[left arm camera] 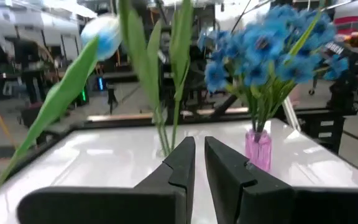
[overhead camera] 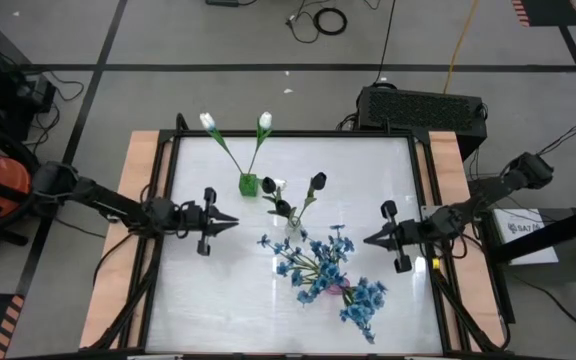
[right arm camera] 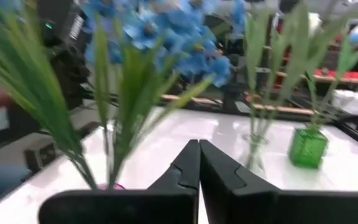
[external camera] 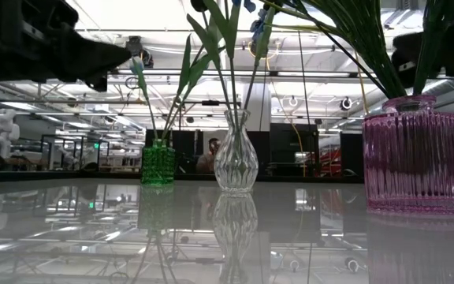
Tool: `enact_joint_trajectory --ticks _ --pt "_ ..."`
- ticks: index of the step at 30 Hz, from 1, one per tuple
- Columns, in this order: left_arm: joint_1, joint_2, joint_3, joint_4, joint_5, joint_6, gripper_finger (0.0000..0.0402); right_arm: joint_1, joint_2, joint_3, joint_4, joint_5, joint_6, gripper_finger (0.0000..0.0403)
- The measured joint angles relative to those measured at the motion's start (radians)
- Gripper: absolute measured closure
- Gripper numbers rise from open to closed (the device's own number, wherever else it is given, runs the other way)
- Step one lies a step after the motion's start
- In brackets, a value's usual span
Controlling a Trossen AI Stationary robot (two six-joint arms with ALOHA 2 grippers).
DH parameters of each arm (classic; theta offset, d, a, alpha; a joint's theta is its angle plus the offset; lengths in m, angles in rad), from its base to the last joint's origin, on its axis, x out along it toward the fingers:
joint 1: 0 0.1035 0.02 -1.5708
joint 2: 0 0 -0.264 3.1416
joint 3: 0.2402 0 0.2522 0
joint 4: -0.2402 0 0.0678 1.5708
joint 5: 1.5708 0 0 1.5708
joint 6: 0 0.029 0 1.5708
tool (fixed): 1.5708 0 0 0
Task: Sort flowers into vase by color
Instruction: Return to Home Position
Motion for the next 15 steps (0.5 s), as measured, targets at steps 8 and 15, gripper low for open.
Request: enact_joint_trajectory --ticks 8,15 --pt "0.081 -0.081 0.0 -0.114 0.057 -0.043 0.0357 -0.054 -0.072 0.0 -0.131 0.002 0.036 0.0403" --pt "0.08 -0.276 0.0 -0.321 0.072 -0.054 0.0357 -0.075 -0.175 0.0 -0.212 0.008 0.035 0.0403"
